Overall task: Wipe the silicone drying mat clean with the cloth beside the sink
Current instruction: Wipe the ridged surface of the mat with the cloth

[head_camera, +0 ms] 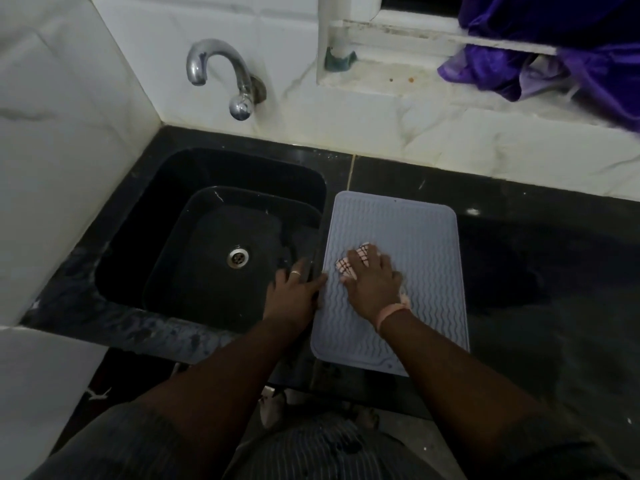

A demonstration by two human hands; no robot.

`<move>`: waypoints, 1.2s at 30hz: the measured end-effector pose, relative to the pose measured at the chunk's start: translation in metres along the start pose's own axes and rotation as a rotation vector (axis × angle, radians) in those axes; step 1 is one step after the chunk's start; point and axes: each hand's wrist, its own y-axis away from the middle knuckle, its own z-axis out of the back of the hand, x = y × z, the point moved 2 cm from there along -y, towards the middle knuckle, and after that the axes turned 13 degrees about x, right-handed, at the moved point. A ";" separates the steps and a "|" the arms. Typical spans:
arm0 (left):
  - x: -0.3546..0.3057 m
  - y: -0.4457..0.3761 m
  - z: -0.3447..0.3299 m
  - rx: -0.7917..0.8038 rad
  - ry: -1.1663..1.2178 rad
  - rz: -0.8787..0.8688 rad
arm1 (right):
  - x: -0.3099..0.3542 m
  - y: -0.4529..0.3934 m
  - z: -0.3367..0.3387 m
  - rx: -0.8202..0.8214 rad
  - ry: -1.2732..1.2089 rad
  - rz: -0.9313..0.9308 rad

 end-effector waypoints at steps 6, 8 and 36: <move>0.000 -0.002 0.004 0.043 -0.112 -0.039 | 0.010 0.010 -0.004 -0.070 0.042 0.008; 0.001 -0.005 0.006 0.046 -0.126 -0.041 | 0.014 0.026 -0.018 -0.125 0.077 0.068; 0.001 0.006 0.023 0.242 -0.037 0.023 | 0.018 0.092 -0.009 0.303 0.021 0.589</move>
